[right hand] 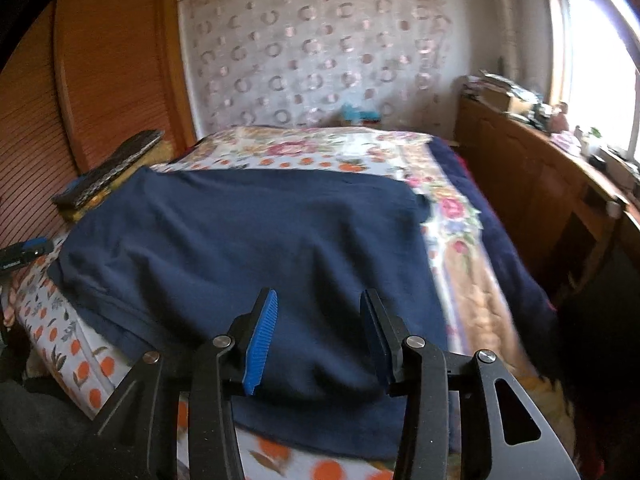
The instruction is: Fold small clothes
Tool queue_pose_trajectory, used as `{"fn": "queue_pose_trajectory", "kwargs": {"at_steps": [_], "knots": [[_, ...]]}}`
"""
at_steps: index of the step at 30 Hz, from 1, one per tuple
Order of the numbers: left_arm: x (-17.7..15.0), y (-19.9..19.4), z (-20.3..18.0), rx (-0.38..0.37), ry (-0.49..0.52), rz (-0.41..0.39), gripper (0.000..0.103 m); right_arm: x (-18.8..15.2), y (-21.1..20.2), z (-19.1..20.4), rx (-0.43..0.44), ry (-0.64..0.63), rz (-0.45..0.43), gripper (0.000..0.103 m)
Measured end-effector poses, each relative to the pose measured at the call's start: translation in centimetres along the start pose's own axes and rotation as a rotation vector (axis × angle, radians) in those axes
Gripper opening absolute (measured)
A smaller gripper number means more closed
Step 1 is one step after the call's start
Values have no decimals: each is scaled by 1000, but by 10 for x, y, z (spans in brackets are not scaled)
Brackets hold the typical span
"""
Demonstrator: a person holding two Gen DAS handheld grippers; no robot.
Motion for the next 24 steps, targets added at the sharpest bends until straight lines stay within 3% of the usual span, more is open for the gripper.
{"fn": "queue_pose_trajectory", "kwargs": {"at_steps": [7,18,24], "knots": [[-6,2,5,14,-18,17,69,14,52,43,92,-80,47,45],[-17,7,14,36,-30,44,69,25,106,66,95,-183,122,45],[-15,11,16,26,-38,54,69,30,113,71,99,-193,130,49]]}}
Point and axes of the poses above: each gripper's, at about its wrist camera, not at the fingertips, and y roughly the way its jaws point, z to its left, x to its top, the point moved 2 cm from there along y, roughly the way its jaws point, and after that the axes turned 8 degrees about -x, right-handed, at the moved point
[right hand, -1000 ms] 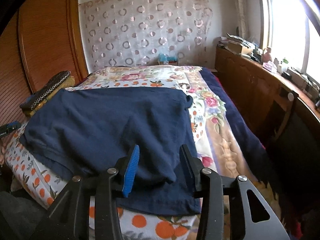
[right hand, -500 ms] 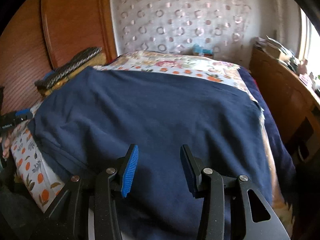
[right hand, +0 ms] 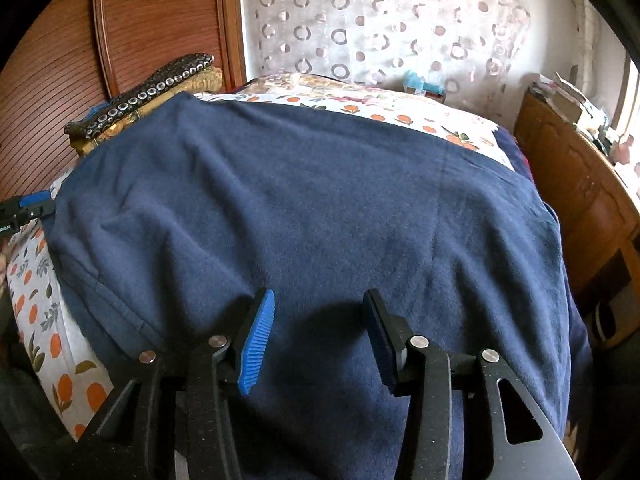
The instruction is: Fold small clothes
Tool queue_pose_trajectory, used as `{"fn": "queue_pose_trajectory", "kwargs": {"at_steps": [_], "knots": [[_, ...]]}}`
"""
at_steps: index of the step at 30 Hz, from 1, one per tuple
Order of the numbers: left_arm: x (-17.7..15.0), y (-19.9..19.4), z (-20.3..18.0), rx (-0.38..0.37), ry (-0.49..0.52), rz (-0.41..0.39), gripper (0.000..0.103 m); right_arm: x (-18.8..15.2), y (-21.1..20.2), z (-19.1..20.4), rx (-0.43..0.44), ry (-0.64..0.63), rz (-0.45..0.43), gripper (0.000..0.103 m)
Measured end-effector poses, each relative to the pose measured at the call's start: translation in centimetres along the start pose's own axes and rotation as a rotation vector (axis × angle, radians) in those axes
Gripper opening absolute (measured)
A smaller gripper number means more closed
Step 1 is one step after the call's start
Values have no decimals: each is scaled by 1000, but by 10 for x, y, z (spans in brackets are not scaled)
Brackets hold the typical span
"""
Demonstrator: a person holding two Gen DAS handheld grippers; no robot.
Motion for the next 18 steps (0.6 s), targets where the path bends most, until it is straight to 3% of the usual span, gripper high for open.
{"fn": "queue_pose_trajectory", "kwargs": {"at_steps": [10,17,18], "knots": [[24,1,3,-18,-15,-33,69,-16,-19,-1,1,14,-9,50],[27,23,0,-29,-2,20,69,-18,-21,0,1,18,-10,50],[27,24,0,-34,-2,26,65,-18,-21,0,1,18,-10,50]]}}
Point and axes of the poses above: each gripper's, at about its wrist camera, not at the fingertips, and y roughly the way its jaws point, z to its left, x to its top, the point moved 2 cm from there along y, roughly the way its jaws point, and after that the axes turned 8 degrees about -x, right-handed, at the moved point
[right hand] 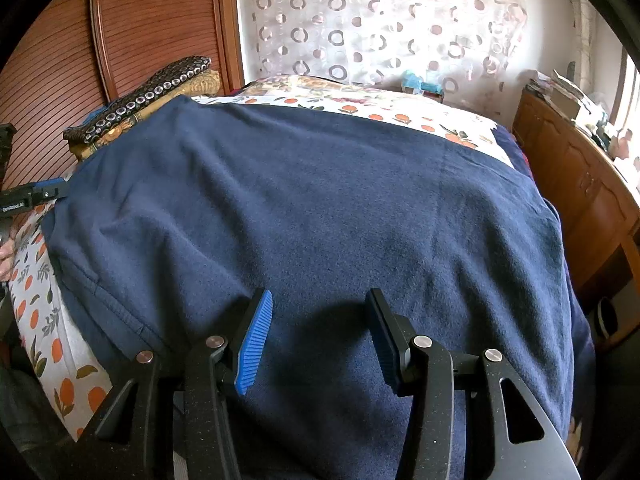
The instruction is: Fold small clothes
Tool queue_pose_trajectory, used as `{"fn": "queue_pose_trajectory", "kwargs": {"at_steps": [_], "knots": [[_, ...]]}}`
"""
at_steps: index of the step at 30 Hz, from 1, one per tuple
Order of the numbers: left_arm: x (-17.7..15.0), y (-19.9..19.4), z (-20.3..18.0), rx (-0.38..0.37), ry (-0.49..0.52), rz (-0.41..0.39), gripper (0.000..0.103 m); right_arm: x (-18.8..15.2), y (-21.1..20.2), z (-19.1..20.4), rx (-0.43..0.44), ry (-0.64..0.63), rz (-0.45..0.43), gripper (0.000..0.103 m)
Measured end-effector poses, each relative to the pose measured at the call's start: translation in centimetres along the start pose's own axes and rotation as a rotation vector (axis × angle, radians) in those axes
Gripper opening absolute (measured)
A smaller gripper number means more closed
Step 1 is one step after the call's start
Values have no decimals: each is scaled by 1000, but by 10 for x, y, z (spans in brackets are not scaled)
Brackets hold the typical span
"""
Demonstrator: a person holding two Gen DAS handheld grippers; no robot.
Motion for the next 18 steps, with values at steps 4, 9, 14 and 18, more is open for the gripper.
{"fn": "queue_pose_trajectory", "kwargs": {"at_steps": [4,9,14,18], "knots": [[-3,5,-3,-5,16,33,56,0,-1,-1,2,1,0,50],[-5,7,-9,10,56,48,56,-1,-1,-1,2,2,0,50],[-6,7,-16,-4,96,51,41,-1,-1,-1,4,4,-2,51],[-5,5,-24,-36,120,47,10,-1,-2,-2,4,5,-2,51]]}}
Point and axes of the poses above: each gripper's, at about its wrist camera, not at the fingertips, and y roughly the way its jaws point, z to its left, x to its top, the point moved 2 cm from there along y, roughly the way its jaws point, and after that the axes turned 8 degrees about -x, right-handed, at the moved point
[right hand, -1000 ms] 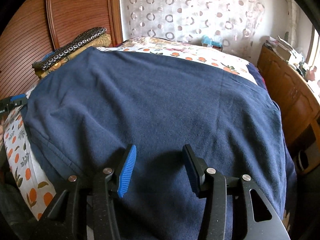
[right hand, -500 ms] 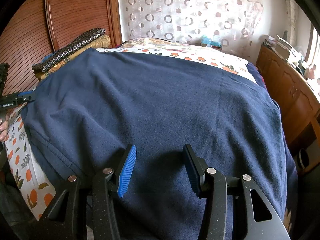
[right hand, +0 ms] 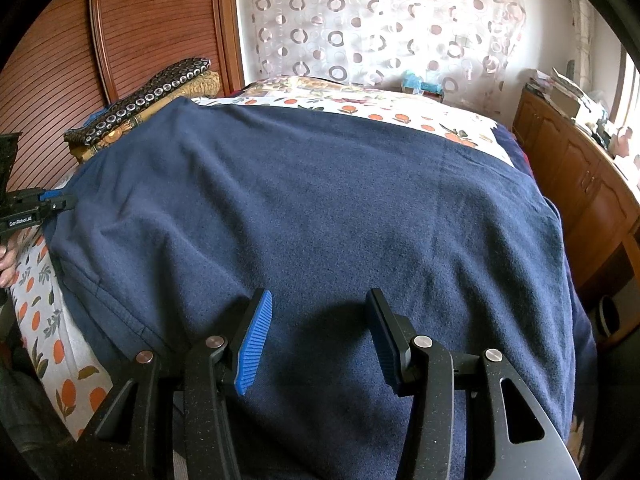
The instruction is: Fold small clothes
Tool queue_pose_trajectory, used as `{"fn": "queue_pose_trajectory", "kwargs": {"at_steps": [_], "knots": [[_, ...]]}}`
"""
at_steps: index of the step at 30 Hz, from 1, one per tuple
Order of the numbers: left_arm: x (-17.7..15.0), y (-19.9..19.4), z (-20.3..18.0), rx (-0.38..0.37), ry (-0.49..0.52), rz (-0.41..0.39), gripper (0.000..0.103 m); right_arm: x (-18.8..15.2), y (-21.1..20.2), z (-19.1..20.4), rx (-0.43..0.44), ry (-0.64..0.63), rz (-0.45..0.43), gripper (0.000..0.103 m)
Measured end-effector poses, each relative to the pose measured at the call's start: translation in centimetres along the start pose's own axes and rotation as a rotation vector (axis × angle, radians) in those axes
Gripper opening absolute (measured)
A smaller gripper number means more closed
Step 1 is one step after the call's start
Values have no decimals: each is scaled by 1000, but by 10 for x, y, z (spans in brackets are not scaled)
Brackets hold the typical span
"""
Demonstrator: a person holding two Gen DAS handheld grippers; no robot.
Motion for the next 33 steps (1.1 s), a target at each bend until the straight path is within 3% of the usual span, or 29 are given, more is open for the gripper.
{"fn": "queue_pose_trajectory", "kwargs": {"at_steps": [13,28,33], "knots": [[55,-50,-58,-158,61,-216,8,0,-1,-1,1,4,-1,51],[95,-45,-126,-277,161,-256,8,-2,-5,-3,15,33,-8,51],[112,-44,-149,-322,192,-258,8,-8,-25,-13,10,72,-43,51]]}}
Point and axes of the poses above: each gripper's, at about its wrist camera, not at the fingertips, and y roughly the way its jaws point, z to its left, x to its top, the point moved 2 cm from there along y, roughly the way its jaws point, and after that the axes turned 8 degrees about -x, right-handed, at the moved point
